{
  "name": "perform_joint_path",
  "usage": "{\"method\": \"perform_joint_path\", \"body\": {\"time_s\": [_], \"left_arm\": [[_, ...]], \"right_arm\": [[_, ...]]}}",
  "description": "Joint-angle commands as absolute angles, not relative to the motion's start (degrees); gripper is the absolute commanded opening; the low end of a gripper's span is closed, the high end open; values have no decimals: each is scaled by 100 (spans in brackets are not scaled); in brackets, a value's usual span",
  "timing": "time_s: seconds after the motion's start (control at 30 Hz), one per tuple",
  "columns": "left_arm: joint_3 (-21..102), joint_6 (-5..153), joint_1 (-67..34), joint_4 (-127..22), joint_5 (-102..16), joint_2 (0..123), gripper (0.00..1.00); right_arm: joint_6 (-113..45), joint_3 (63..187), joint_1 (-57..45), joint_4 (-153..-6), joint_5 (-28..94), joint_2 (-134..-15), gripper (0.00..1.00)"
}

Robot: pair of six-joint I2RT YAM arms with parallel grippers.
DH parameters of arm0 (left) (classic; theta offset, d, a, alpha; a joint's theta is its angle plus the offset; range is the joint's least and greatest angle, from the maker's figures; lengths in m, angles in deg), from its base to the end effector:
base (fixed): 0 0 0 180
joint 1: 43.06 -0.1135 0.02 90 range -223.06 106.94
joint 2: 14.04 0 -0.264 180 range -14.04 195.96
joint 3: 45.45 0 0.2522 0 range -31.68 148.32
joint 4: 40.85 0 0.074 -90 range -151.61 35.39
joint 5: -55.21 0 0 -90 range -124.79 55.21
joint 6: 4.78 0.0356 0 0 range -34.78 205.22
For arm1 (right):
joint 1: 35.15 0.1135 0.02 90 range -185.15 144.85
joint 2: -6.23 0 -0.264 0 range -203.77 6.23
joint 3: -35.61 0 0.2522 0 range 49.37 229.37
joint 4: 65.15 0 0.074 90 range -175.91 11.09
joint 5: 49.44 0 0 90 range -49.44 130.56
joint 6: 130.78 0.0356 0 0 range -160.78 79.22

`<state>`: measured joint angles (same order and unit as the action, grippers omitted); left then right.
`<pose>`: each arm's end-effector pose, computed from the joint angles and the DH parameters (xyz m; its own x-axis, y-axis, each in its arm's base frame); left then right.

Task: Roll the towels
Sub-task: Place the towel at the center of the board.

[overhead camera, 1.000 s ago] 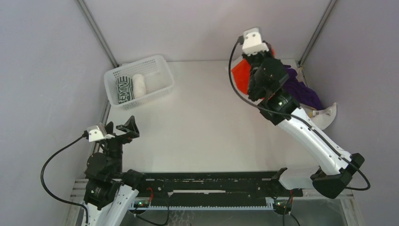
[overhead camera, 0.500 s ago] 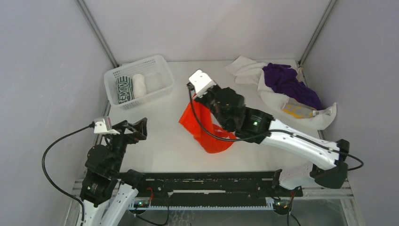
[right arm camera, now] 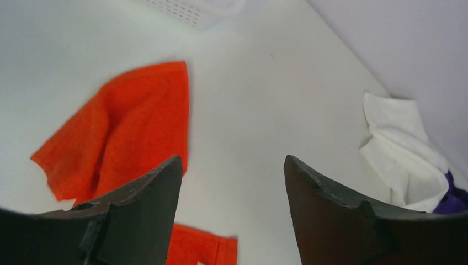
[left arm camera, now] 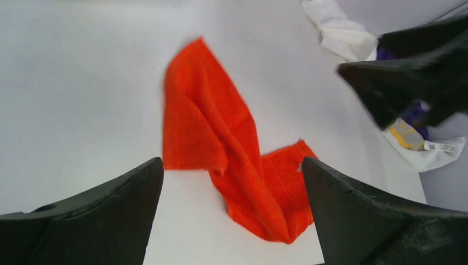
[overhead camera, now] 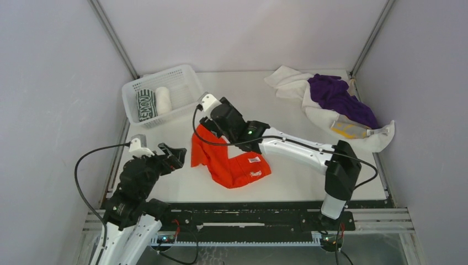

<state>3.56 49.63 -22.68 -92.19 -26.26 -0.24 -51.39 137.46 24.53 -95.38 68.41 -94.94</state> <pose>0.0718 -0.0210 0.2915 -0.3345 -0.4897 -0.8052 0.0199 0.8505 -0.5256 0.2239 0.3499 0.3235 -0.1420 -0.5652 -0.8126 -0.5944 0.7051 -0.3866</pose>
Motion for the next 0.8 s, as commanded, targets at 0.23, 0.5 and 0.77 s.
{"method": "perform_joint_path", "body": {"time_s": [0.23, 0.5, 0.77], "left_arm": [[40, 4544, -2241, -8804, -2797, 1132, 100], [553, 5098, -2241, -8558, -2781, 2786, 100], [1369, 5399, -2248, -8163, -3077, 4491, 95]], "right_arm": [[-3200, 11591, 1201, -10175, 4909, -7198, 71], [-2489, 10269, 1, -9689, 2913, -7030, 70], [-2251, 10008, -703, -9117, 1666, -7997, 60]]}}
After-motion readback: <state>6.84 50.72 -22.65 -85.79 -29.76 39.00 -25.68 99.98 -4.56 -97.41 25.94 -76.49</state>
